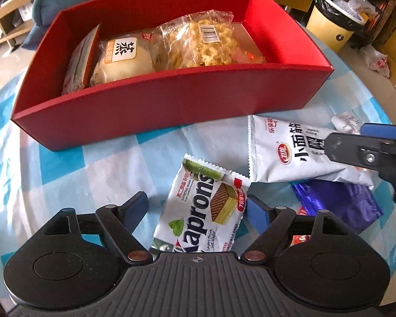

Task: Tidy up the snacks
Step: 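Withdraw both tools from the red box toward the snacks on the table, then grasp the white spicy-strip bag with the right tool while the left tool grasps the Kaprons wafer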

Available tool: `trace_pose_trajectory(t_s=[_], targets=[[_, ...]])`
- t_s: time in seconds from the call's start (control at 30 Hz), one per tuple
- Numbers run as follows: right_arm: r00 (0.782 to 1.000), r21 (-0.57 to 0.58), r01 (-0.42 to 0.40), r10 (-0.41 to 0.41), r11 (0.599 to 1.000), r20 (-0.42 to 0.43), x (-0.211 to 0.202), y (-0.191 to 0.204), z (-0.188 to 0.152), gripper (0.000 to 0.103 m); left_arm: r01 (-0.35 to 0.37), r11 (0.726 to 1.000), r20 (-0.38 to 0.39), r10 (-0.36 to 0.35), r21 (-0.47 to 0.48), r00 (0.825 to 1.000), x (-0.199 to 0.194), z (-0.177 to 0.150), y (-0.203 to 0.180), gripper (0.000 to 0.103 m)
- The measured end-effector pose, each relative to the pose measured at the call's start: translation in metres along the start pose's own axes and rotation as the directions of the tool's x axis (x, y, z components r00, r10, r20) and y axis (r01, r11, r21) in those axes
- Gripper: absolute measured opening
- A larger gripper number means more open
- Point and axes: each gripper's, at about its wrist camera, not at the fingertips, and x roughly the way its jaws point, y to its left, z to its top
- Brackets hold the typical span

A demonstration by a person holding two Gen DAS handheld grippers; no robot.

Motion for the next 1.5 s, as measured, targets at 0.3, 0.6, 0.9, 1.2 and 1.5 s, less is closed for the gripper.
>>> trace_pose_trajectory(t_s=[0.3,0.6,0.9,1.2,1.5], targets=[[1.0,0.043,0.011,-0.01,0.999,-0.022,-0.006,-0.015,-0.013,0.061,-0.009,1.0,-0.01,0.009,-0.005,1.0,-0.008,-0.008,0.006,0.065],[0.999,0.119,0.031,-0.028,0.992,-0.026,-0.013,-0.034,-0.016,0.061,0.008,1.0,0.012,-0.008,-0.011,1.0,-0.021,-0.014,0.01,0.064],[0.993,-0.106,-0.008,-0.005,0.994,-0.116,0.034,-0.02,0.019,0.064,0.033,0.999,-0.004,-0.033,-0.032,0.999,-0.019,-0.017,0.014,0.064],[0.98,-0.137,-0.073,0.046,0.988,-0.192,0.062,-0.019,0.024,0.065,0.048,0.998,-0.033,-0.05,-0.05,0.998,-0.009,-0.013,0.019,0.065],[0.967,-0.054,-0.121,0.106,0.991,-0.23,0.028,-0.016,0.0,0.066,0.043,0.997,-0.034,-0.045,-0.06,0.998,-0.008,-0.013,0.019,0.069]])
